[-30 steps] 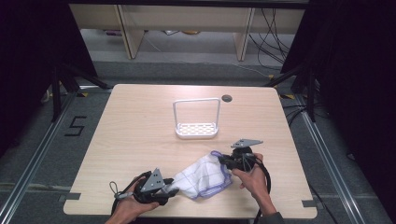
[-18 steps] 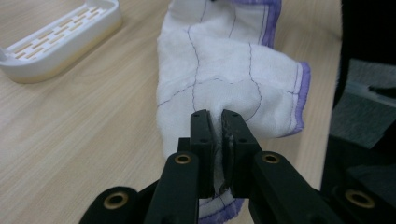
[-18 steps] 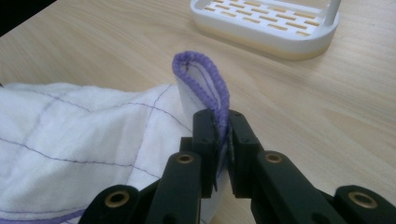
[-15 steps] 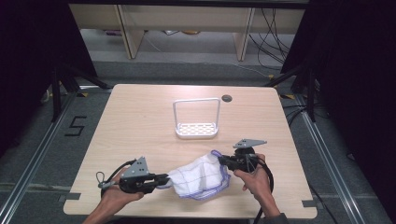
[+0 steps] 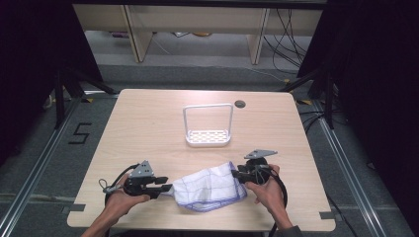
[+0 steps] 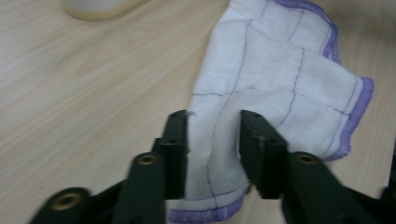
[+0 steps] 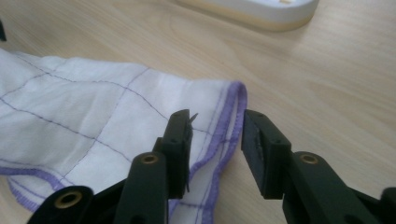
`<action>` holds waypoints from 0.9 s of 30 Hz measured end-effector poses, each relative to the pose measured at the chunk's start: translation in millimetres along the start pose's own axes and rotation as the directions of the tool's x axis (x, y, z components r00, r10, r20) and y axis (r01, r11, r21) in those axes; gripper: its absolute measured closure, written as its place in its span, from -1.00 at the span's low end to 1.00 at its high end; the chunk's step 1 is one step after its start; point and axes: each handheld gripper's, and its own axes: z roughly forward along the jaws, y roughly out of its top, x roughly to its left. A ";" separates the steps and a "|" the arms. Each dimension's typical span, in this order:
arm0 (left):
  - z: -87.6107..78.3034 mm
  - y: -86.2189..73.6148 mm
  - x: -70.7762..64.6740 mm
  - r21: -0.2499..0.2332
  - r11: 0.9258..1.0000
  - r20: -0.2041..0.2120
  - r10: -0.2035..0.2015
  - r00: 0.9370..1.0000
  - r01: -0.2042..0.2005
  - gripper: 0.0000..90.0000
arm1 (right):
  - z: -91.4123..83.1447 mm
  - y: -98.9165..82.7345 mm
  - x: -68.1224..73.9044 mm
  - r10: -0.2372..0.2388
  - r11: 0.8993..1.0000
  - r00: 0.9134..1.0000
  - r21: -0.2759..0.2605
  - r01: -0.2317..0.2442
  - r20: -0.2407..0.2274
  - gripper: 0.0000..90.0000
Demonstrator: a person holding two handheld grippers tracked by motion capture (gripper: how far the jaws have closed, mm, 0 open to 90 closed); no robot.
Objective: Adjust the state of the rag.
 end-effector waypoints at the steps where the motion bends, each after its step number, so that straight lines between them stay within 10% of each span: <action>1: 0.0 0.0 0.0 0.000 1.000 0.000 0.000 1.000 0.000 0.23 | -5.4 -1.0 3.4 0.004 1.000 1.000 -0.029 -0.003 0.019 0.36; 10: -25.7 -2.9 -42.6 -0.032 0.997 -0.003 0.068 0.998 -0.068 -0.10 | -37.7 -29.5 19.9 -0.091 0.996 0.996 0.018 0.090 0.025 0.35; 27: 9.5 8.1 -85.4 0.030 0.970 -0.001 0.241 0.971 -0.241 -0.20 | -31.0 -34.8 27.4 -0.093 0.995 0.996 0.044 0.092 0.004 0.39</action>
